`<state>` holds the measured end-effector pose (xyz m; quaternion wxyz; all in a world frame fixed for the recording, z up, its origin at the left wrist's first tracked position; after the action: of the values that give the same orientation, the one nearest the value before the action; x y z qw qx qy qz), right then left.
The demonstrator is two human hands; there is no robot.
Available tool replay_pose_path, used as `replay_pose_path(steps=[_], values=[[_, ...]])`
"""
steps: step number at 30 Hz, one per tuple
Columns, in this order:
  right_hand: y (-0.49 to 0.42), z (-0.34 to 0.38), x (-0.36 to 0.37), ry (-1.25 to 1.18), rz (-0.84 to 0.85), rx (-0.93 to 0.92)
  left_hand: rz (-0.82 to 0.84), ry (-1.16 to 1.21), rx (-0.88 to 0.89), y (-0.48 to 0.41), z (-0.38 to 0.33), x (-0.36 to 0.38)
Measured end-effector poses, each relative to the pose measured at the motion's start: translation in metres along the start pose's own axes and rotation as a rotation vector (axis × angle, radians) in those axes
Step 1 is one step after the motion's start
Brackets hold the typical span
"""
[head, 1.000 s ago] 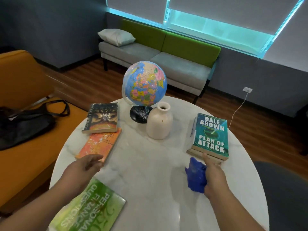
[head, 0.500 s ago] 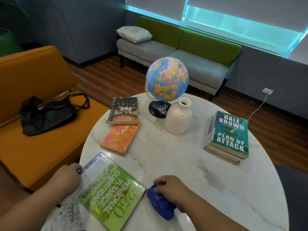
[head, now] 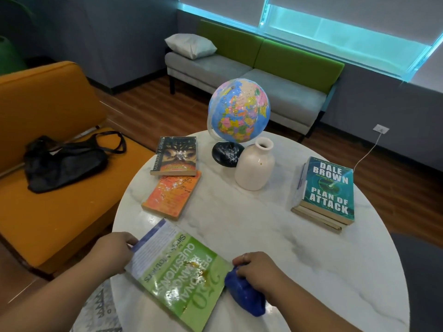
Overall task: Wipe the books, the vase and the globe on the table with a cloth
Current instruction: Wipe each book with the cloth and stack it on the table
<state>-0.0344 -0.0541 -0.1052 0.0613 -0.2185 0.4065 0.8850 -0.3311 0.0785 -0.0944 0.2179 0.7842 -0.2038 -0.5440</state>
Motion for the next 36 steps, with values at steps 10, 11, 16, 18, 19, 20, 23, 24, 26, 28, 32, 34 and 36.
replay_pose_path(steps=[10,11,16,18,19,20,23,24,26,28,32,34,36], values=[[-0.008,-0.041,-0.101,0.026,-0.290,0.111,0.276,0.614,0.000,0.037,-0.094,0.053],[-0.007,-0.046,-0.111,0.033,-0.320,0.114,0.291,0.642,0.003,0.037,-0.102,0.060],[0.007,-0.055,-0.144,0.053,-0.506,0.047,0.302,0.588,0.069,0.037,-0.122,0.084],[0.017,-0.052,-0.148,0.040,-0.550,-0.006,0.258,0.487,0.144,0.035,-0.123,0.086],[0.021,-0.051,-0.147,0.017,-0.556,-0.026,0.221,0.396,0.197,0.034,-0.123,0.085],[0.025,-0.051,-0.144,0.000,-0.552,-0.033,0.178,0.300,0.259,0.034,-0.125,0.084],[0.030,-0.054,-0.123,0.050,-0.517,-0.074,0.078,0.119,0.423,0.037,-0.131,0.079],[0.029,-0.057,-0.113,0.132,-0.491,-0.092,0.060,0.057,0.485,0.039,-0.133,0.078],[0.026,-0.065,-0.092,0.323,-0.417,-0.137,0.055,-0.091,0.589,0.041,-0.136,0.078],[0.022,-0.072,-0.083,0.388,-0.393,-0.169,0.056,-0.194,0.639,0.040,-0.137,0.078],[0.014,-0.075,-0.086,0.346,-0.476,-0.172,0.049,-0.301,0.676,0.036,-0.140,0.081],[0.017,-0.074,-0.083,0.448,-0.431,-0.179,0.039,-0.331,0.678,0.033,-0.140,0.083],[0.018,-0.074,-0.082,0.499,-0.402,-0.196,0.022,-0.355,0.683,0.032,-0.141,0.084]])
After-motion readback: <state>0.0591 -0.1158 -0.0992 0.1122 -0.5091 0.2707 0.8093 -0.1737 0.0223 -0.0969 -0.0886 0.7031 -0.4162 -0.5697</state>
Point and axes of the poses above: each hand's wrist, its own y-axis away from the middle knuckle, its own x-axis out of the palm, z = x × y, the point moved 3 cm from there along -y, towards the middle knuckle
